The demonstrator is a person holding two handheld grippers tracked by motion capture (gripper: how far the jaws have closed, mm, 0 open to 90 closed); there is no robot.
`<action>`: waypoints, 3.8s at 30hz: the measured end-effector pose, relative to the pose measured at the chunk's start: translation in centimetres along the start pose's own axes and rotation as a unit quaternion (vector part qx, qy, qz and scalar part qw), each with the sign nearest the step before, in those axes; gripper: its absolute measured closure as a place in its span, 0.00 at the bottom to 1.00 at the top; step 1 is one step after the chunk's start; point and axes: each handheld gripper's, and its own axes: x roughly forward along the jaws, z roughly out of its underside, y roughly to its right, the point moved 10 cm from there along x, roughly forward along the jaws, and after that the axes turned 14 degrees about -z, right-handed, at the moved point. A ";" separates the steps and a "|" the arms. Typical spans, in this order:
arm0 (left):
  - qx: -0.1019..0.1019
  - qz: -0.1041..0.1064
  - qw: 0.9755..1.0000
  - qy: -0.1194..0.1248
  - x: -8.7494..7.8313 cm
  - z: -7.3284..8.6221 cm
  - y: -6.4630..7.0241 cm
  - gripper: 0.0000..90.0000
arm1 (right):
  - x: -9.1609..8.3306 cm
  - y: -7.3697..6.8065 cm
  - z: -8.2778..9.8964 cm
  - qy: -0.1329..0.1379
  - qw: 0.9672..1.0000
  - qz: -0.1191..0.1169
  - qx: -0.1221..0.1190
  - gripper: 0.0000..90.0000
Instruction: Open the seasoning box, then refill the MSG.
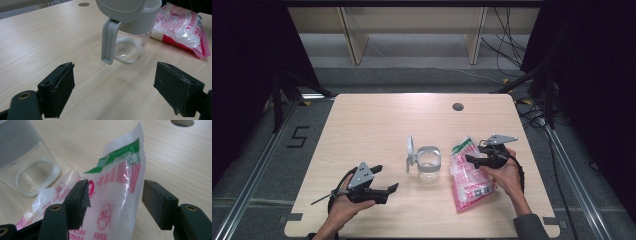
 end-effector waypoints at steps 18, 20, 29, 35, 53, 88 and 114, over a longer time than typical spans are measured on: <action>-0.005 0.002 1.000 -0.003 0.1 0.2 0.1 0.17 | 1.0 -0.2 0.5 -0.019 1.000 -0.020 0.007 0.63; -0.005 0.004 1.000 -0.004 0.1 0.2 0.1 0.17 | 1.0 -0.3 0.5 -0.022 0.999 -0.026 0.007 0.64; -0.002 0.002 1.000 -0.002 0.1 0.2 0.0 0.17 | 1.1 -0.2 0.7 -0.029 0.999 -0.022 0.011 0.73; -0.002 0.002 1.000 -0.003 0.1 0.2 0.1 0.18 | 1.1 -0.4 0.6 -0.026 0.999 -0.026 0.011 0.91; 0.013 0.001 1.000 -0.003 0.1 0.4 -0.2 0.18 | 0.2 -2.2 -0.6 0.003 1.000 -0.024 -0.018 1.00; -0.009 0.010 1.000 -0.007 0.5 0.5 0.7 0.18 | -6.8 -10.7 -5.4 0.152 0.982 -0.056 -0.095 1.00; 0.025 0.076 0.997 -0.009 1.1 0.2 7.4 0.22 | -9.1 -13.5 -8.7 0.183 0.973 -0.039 -0.138 1.00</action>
